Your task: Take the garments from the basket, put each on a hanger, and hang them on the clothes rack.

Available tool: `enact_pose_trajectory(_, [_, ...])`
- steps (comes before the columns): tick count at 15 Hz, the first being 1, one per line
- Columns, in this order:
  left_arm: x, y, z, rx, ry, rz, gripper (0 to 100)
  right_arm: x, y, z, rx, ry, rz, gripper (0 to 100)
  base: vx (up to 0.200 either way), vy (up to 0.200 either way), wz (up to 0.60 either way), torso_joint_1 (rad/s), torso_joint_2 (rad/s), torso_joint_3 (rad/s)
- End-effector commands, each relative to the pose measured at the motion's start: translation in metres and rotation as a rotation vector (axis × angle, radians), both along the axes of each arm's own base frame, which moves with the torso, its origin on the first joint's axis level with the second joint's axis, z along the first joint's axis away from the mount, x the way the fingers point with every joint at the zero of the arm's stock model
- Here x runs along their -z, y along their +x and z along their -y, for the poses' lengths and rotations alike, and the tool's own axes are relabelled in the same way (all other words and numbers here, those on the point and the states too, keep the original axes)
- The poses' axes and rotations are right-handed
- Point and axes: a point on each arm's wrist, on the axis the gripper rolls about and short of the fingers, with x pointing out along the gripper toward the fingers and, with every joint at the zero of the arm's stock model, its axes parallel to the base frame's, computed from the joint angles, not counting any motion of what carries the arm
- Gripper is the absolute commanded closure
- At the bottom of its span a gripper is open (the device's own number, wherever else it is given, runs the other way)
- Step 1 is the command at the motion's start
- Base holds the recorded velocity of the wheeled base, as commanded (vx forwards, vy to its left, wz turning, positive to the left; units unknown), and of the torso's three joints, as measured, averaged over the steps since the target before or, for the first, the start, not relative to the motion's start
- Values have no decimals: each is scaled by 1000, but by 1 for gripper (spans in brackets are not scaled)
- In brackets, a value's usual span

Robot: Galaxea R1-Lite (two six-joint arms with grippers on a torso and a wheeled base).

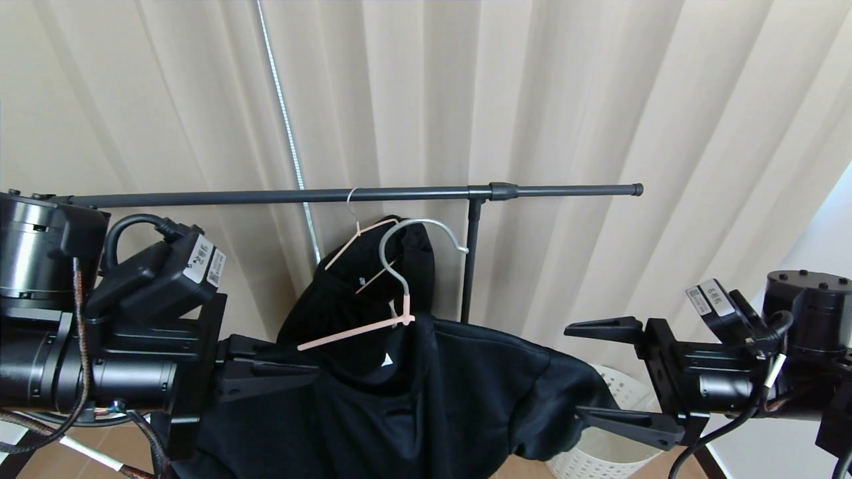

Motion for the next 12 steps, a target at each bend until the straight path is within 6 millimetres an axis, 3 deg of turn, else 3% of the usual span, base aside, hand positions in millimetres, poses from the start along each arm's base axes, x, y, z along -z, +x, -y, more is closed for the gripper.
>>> enact_pose_trajectory(1, [-4, -3, -6, -24, -6, 17, 100, 12, 10, 3, 20, -9, -43, 0, 0, 0, 0, 0, 0, 0])
enact_pose_trajectory(7, [-10, -16, -13, -65, -38, 12, 100, 25, 22, 4, 32, -25, -69, 0, 0, 0, 0, 0, 0, 0])
enact_pose_trajectory(8, [-11, -17, -13, -65, -38, 13, 100, 25, 22, 5, 42, -29, -65, 100, 0, 0, 0, 0, 0, 0])
enact_pose_trajectory(12, [-6, -19, -17, -85, -35, 1, 100, 23, 32, 13, 100, -33, -49, 100, 0, 0, 0, 0, 0, 0])
